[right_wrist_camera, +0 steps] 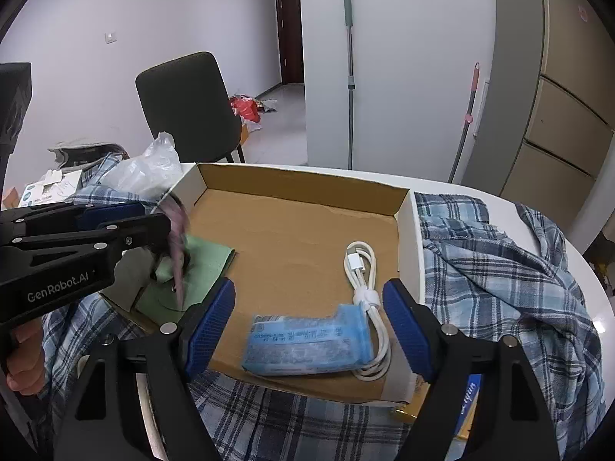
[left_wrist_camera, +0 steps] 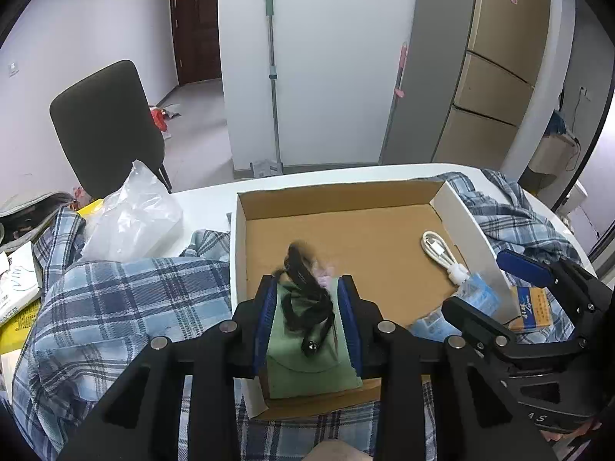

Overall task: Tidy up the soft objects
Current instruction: 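Lower the black cable and blue packet into the box and open both grippers, then lower the right gripper onto the cream phone case and grasp it, then grasp the tan round perforated lid with the left gripper while the right gripper holds the case, then lower the tan lid and cream case into the box and open both grippers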

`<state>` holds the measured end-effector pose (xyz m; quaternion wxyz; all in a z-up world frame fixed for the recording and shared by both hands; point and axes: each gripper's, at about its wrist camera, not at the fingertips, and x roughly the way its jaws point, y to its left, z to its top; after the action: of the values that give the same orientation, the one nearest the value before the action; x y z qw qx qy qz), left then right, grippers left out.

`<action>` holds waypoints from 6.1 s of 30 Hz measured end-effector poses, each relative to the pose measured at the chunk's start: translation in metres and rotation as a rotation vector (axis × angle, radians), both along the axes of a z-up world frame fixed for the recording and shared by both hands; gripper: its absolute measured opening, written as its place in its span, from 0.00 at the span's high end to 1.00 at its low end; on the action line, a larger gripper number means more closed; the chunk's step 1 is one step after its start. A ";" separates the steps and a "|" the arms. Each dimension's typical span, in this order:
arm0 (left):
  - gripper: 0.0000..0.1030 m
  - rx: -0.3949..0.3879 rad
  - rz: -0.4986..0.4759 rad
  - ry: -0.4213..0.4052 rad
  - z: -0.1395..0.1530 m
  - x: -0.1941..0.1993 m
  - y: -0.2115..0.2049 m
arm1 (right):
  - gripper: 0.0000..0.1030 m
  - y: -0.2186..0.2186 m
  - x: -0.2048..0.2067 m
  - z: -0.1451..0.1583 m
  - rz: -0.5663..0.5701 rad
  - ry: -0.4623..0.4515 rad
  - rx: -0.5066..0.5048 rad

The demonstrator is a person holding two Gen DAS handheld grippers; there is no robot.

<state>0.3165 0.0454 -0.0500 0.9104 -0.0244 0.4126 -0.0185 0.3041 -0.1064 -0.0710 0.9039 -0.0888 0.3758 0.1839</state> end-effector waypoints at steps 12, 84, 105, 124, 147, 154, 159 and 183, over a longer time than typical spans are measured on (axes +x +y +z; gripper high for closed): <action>0.48 0.009 -0.013 -0.124 0.057 -0.033 -0.006 | 0.24 -0.015 -0.015 0.049 -0.009 -0.075 0.059; 0.17 -0.123 0.102 -0.510 0.038 -0.238 0.046 | 0.18 0.043 -0.114 -0.040 0.322 0.211 0.127; 0.17 -0.141 0.090 -0.516 0.038 -0.240 0.046 | 0.30 0.058 -0.122 -0.056 0.401 0.218 0.078; 0.17 -0.068 -0.232 -0.118 0.007 -0.213 -0.009 | 0.30 -0.042 -0.147 0.054 0.207 -0.052 0.102; 0.17 -0.042 -0.324 0.214 -0.055 -0.162 -0.045 | 0.30 -0.085 -0.137 0.030 0.140 -0.034 0.197; 0.16 0.016 -0.333 0.230 -0.060 -0.153 -0.058 | 0.30 -0.082 -0.138 0.025 0.153 -0.016 0.202; 0.16 0.027 -0.327 0.230 -0.062 -0.149 -0.060 | 0.30 -0.082 -0.139 0.027 0.150 -0.027 0.198; 0.21 -0.020 -0.213 -0.131 0.068 -0.177 -0.047 | 0.30 -0.072 -0.149 0.088 0.082 -0.177 0.162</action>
<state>0.1390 -0.0021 0.0180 0.9280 0.0116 0.3522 -0.1209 0.1555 -0.1784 0.0170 0.9294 -0.0467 0.2747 0.2421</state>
